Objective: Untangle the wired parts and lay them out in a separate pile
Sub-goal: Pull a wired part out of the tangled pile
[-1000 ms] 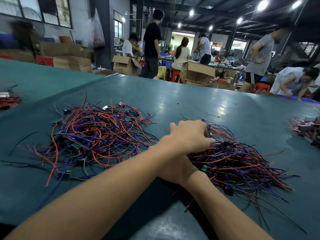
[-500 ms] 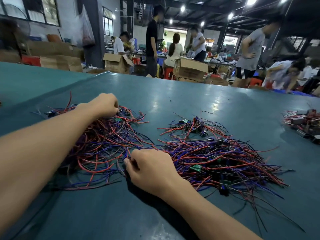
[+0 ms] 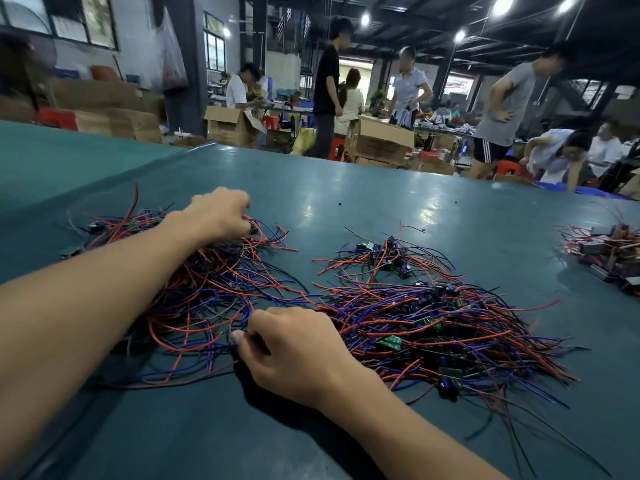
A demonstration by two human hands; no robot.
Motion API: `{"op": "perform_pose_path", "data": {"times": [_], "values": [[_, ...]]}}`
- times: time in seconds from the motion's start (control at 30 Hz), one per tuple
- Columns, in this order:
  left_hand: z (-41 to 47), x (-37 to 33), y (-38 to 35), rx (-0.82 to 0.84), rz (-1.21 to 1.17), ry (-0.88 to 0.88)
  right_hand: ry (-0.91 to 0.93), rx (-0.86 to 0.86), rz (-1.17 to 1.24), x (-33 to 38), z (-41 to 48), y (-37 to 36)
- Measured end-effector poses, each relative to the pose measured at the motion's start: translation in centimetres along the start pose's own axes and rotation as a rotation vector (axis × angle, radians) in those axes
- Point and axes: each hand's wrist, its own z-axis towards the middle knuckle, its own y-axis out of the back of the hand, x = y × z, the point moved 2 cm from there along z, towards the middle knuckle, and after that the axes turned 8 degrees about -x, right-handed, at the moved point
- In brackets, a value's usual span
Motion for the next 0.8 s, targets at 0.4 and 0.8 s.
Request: {"op": "perform_pose_path", "data": {"times": [0.4, 0.8], "values": [[-3.1, -4.5, 6.8, 0.123, -1.172, 0.083, -0.028, -0.129, 0.064, -0.9, 0.2, 0.4], [-4.2, -8.7, 4.4, 0.265, -1.400, 0.034, -0.033, -0.078, 0.058, -1.1, 0.4, 0.2]]}}
